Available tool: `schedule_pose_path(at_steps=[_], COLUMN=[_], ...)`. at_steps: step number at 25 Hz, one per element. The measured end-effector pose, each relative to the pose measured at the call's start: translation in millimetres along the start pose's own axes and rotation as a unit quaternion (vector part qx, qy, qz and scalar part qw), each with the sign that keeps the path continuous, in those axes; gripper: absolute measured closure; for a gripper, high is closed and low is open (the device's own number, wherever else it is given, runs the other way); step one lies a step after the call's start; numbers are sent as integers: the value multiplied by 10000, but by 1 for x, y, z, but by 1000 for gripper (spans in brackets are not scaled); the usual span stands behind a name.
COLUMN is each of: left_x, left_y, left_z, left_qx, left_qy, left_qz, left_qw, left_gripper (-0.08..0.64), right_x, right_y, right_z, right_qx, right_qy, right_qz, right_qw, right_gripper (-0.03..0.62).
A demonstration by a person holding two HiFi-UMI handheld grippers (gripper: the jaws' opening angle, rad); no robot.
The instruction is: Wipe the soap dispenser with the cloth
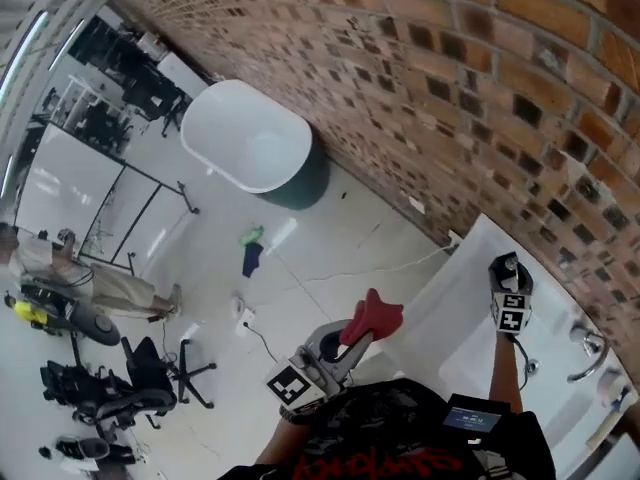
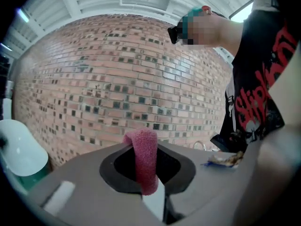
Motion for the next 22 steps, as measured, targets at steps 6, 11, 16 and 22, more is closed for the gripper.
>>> schedule_pose_path(at_steps=[6, 11, 16, 22], left_x=[-15, 8, 45, -2], left_y=[11, 27, 38, 41], left_z=[19, 10, -4, 14], left_qx=[49, 161, 256, 118], left_qy=[72, 10, -221, 173], left_qz=[-458, -460, -283, -156], left_qw=[9989, 9988, 9990, 9997], left_gripper=[515, 515, 515, 515], right_x=[-16, -32, -28, -63], right_y=[-24, -6, 60, 95], right_z=[7, -25, -48, -38], right_qx=[-233, 244, 1000, 1518], right_qy=[407, 306, -8, -382], right_qz=[-99, -369, -240, -37], right_qw=[9989, 9986, 9947, 9877], right_gripper=[291, 182, 138, 175])
Point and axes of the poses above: the fingertips, and each gripper's own axes: y backward along the fingers, x to its right, z out of its underside, the point moved 6 cm from there along y, backward along the fingers, and after that the axes turned 8 degrees about y, right-handed, at the moved point
